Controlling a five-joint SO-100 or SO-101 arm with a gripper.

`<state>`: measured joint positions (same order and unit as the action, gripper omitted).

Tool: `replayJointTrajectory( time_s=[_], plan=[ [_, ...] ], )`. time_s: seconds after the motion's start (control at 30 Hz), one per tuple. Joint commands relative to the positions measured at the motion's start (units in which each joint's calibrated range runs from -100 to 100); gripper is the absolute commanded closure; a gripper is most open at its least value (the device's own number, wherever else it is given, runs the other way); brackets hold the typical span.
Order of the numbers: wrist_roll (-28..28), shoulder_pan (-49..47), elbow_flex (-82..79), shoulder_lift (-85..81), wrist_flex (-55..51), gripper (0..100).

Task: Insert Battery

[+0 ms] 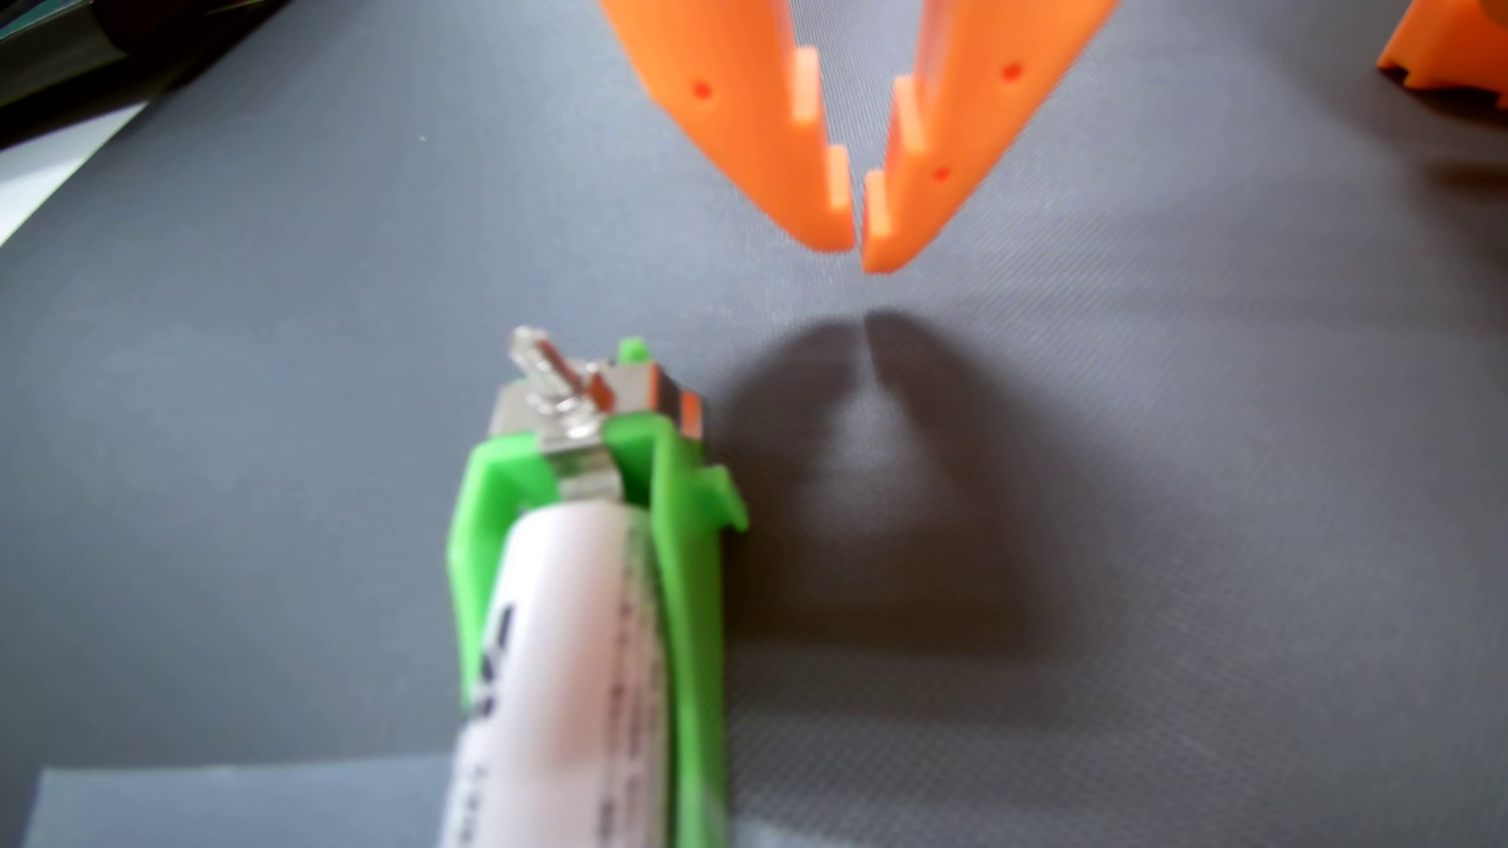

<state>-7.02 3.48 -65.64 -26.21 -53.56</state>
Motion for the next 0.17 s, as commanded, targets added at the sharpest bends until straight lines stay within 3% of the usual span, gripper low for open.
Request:
replayJointTrajectory(
  time_s=[0.0,0.13],
  plan=[
    [-0.18,0.65,0.40,-0.43,0.38,98],
    [-0.24,0.65,0.40,-0.43,0.38,98]
  ],
)
